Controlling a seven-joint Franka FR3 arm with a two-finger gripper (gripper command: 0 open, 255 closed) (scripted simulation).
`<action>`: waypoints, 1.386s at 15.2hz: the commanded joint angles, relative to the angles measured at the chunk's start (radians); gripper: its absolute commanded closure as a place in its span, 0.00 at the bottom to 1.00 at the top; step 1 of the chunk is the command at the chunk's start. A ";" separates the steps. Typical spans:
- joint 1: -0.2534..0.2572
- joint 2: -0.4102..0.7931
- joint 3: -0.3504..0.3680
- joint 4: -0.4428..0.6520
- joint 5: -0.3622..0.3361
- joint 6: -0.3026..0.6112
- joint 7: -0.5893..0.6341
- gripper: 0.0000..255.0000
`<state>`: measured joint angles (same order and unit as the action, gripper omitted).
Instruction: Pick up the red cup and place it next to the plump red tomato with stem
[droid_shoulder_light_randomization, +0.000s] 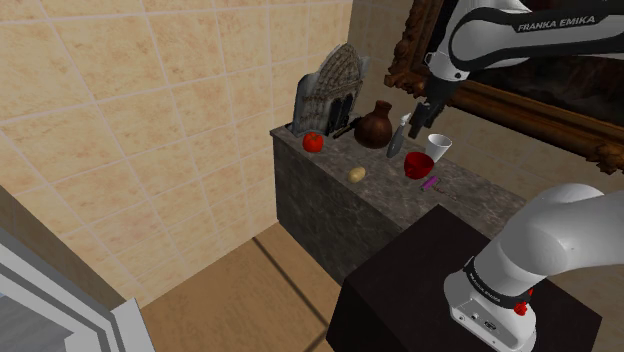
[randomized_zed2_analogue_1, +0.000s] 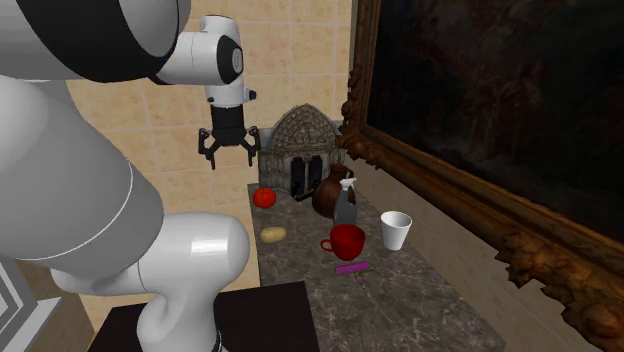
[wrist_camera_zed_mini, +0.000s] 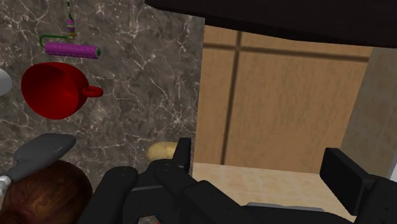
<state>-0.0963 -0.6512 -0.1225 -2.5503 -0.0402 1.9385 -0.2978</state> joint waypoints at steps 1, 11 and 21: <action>-0.015 0.038 -0.028 -0.026 -0.018 0.068 -0.029 0.00; -0.058 0.336 -0.167 -0.046 -0.049 0.398 -0.172 0.00; -0.077 0.735 -0.268 0.078 0.132 0.667 -0.423 0.00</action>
<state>-0.1671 0.0274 -0.3843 -2.4996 0.0522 2.5788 -0.6769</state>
